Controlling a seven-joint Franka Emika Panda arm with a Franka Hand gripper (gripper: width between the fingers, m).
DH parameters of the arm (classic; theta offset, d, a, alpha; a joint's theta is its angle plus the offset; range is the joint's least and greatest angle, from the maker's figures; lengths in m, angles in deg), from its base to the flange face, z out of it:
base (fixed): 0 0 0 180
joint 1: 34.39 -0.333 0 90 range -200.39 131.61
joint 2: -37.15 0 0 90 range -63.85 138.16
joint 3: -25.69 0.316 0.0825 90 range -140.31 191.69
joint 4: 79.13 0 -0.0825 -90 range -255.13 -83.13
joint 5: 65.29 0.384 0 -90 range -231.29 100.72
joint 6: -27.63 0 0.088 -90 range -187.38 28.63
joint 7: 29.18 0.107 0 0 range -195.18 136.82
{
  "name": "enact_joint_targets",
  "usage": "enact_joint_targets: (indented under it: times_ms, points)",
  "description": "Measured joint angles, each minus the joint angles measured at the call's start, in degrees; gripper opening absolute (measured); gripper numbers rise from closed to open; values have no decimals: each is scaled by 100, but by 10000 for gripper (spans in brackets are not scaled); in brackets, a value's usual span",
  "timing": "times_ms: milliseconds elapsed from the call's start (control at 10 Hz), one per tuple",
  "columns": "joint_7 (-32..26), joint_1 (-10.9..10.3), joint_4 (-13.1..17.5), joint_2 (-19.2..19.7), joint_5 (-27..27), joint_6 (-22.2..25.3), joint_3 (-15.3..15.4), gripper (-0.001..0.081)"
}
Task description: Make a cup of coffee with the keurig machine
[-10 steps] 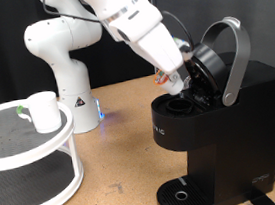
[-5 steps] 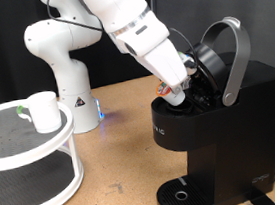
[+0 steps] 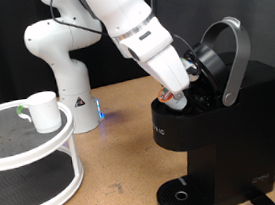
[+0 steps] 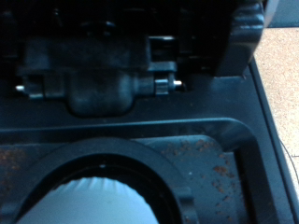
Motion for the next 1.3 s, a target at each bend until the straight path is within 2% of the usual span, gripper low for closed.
enact_joint_targets:
  times_ms: [600, 700, 800, 900, 1000, 1300]
  points:
    - [7, 0, 0, 75, 0, -36, 58, 433]
    - [7, 0, 0, 102, -1, -36, 63, 602]
    - [7, 0, 0, 132, 0, -36, 69, 602]
    - [7, 0, 0, 149, 4, -36, 75, 755]
    - [-8, 0, 3, 151, 58, -24, 77, 792]
    - [-266, 8, 102, 63, 463, 239, 32, 803]
